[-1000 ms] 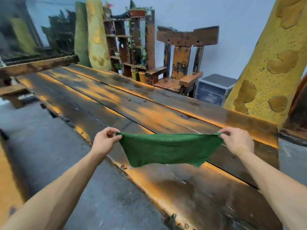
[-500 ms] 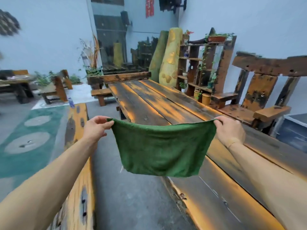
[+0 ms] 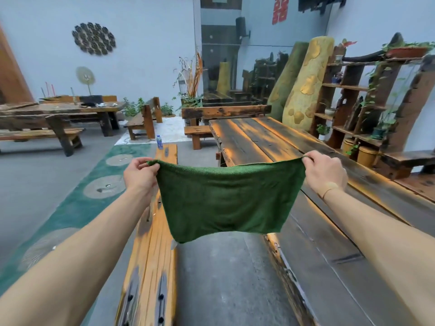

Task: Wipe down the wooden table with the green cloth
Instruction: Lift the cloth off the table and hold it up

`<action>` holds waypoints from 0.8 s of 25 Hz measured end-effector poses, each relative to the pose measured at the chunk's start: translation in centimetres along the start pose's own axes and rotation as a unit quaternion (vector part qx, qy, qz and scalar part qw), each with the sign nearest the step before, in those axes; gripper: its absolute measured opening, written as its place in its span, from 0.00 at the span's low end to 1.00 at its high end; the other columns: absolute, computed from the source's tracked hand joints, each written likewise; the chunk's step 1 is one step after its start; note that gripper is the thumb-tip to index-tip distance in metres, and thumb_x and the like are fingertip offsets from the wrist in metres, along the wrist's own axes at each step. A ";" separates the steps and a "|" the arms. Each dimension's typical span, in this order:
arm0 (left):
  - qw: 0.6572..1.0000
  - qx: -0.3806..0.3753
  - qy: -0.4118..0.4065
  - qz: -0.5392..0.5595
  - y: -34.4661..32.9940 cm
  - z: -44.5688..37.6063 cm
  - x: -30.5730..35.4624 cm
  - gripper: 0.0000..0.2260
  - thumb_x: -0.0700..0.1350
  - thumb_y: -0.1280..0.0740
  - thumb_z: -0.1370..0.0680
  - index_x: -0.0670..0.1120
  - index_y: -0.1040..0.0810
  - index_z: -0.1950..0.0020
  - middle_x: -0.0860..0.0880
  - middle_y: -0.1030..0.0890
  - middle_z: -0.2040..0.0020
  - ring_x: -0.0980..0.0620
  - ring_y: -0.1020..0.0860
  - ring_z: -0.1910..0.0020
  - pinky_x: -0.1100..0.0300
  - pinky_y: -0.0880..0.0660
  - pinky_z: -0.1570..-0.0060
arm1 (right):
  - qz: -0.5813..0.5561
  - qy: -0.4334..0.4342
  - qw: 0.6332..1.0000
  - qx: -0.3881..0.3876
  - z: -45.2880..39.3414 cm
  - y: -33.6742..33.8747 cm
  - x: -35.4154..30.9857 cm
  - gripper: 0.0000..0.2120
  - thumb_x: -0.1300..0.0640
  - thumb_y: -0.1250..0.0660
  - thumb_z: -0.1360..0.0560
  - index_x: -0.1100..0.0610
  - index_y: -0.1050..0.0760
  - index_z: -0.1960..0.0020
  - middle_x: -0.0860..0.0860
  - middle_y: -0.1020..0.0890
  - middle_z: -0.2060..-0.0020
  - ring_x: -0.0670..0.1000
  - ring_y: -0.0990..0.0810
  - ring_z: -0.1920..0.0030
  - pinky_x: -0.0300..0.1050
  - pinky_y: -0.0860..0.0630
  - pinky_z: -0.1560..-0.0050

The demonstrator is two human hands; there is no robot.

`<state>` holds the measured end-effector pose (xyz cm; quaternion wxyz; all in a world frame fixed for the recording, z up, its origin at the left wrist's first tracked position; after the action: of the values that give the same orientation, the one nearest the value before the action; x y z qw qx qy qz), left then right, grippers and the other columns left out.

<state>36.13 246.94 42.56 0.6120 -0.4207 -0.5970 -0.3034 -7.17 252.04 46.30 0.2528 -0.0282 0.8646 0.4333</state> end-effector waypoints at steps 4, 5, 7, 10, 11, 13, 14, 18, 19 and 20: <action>0.995 0.040 -0.061 -0.066 -1.9 -6.7 -0.2 0.11 0.36 0.30 0.21 0.53 0.25 0.55 0.48 0.19 0.51 0.47 0.21 0.50 0.51 0.20 0.49 | 0.003 0.010 1.000 0.001 -5.9 -6.2 -2.1 0.17 0.49 0.47 0.15 0.52 0.22 0.40 0.59 0.17 0.48 0.63 0.24 0.45 0.56 0.25 0.46; 0.993 0.047 -0.073 -0.085 -2.6 -8.4 -0.3 0.12 0.37 0.30 0.21 0.54 0.25 0.55 0.49 0.20 0.51 0.46 0.20 0.49 0.47 0.19 0.45 | 0.007 0.013 1.000 -0.003 -7.5 -7.8 -2.4 0.17 0.49 0.47 0.15 0.52 0.22 0.39 0.59 0.17 0.48 0.64 0.25 0.44 0.56 0.27 0.45; 0.990 0.061 -0.085 -0.097 -4.1 -12.2 -0.7 0.11 0.37 0.29 0.22 0.54 0.24 0.55 0.48 0.20 0.52 0.45 0.20 0.47 0.43 0.20 0.43 | 0.006 0.026 0.999 -0.017 -11.3 -11.4 -3.3 0.17 0.49 0.48 0.15 0.52 0.23 0.40 0.58 0.17 0.47 0.63 0.25 0.43 0.56 0.31 0.44; 0.987 0.073 -0.087 -0.117 -6.5 -17.5 -1.1 0.10 0.37 0.29 0.23 0.53 0.23 0.55 0.48 0.19 0.53 0.43 0.19 0.47 0.42 0.20 0.42 | 0.002 0.039 0.999 -0.033 -17.6 -16.5 -4.2 0.16 0.50 0.48 0.15 0.51 0.22 0.41 0.57 0.17 0.46 0.62 0.26 0.42 0.56 0.33 0.44; 0.984 0.076 -0.094 -0.131 -7.4 -19.1 -1.2 0.10 0.37 0.28 0.23 0.53 0.23 0.55 0.48 0.19 0.53 0.43 0.19 0.47 0.42 0.21 0.43 | 0.002 0.043 0.998 -0.037 -19.6 -17.9 -4.6 0.16 0.50 0.48 0.16 0.51 0.22 0.41 0.57 0.17 0.46 0.62 0.26 0.42 0.56 0.33 0.43; 0.978 0.091 -0.104 -0.155 -9.2 -22.3 -1.4 0.10 0.38 0.27 0.24 0.53 0.22 0.56 0.49 0.18 0.54 0.43 0.19 0.48 0.42 0.20 0.44 | -0.005 0.057 0.998 -0.040 -23.7 -20.9 -5.6 0.16 0.50 0.48 0.15 0.52 0.22 0.40 0.57 0.17 0.46 0.62 0.26 0.41 0.57 0.33 0.42; 0.976 0.103 -0.106 -0.158 -10.1 -24.2 -1.5 0.10 0.38 0.27 0.24 0.53 0.22 0.57 0.48 0.18 0.54 0.42 0.19 0.48 0.42 0.20 0.44 | -0.009 0.064 0.997 -0.040 -25.8 -22.4 -6.3 0.16 0.50 0.47 0.15 0.52 0.22 0.40 0.57 0.17 0.46 0.62 0.26 0.41 0.57 0.33 0.42; 0.972 0.130 -0.102 -0.167 -13.6 -31.1 -1.6 0.11 0.37 0.27 0.24 0.53 0.21 0.58 0.49 0.18 0.55 0.41 0.18 0.49 0.42 0.20 0.45 | -0.031 0.062 0.997 -0.034 -32.7 -28.0 -9.3 0.17 0.49 0.47 0.15 0.52 0.22 0.39 0.57 0.17 0.48 0.61 0.24 0.44 0.58 0.32 0.42; 0.972 0.135 -0.102 -0.166 -14.5 -33.2 -1.9 0.11 0.37 0.26 0.24 0.53 0.21 0.57 0.49 0.18 0.55 0.42 0.18 0.49 0.43 0.20 0.45 | -0.035 0.061 0.997 -0.033 -34.5 -29.7 -10.1 0.16 0.49 0.47 0.15 0.53 0.22 0.40 0.56 0.17 0.49 0.61 0.24 0.45 0.59 0.31 0.42; 0.971 0.140 -0.101 -0.166 -15.3 -35.2 -2.2 0.11 0.36 0.27 0.24 0.52 0.21 0.57 0.49 0.18 0.55 0.43 0.19 0.49 0.43 0.20 0.45 | -0.038 0.060 0.997 -0.029 -36.2 -31.2 -10.8 0.16 0.49 0.47 0.15 0.53 0.22 0.40 0.56 0.17 0.49 0.60 0.23 0.45 0.59 0.31 0.42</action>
<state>39.23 208.68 45.10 0.5428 -0.2547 -0.7533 -0.2704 -4.36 203.08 46.32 0.2155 -0.0941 0.8637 0.4459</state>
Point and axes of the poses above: each hand's wrist, its own z-axis away from the middle knuckle, its own y-axis out of the back of the hand, x = y × z, the point moved 4 cm from there along -z, towards the middle knuckle
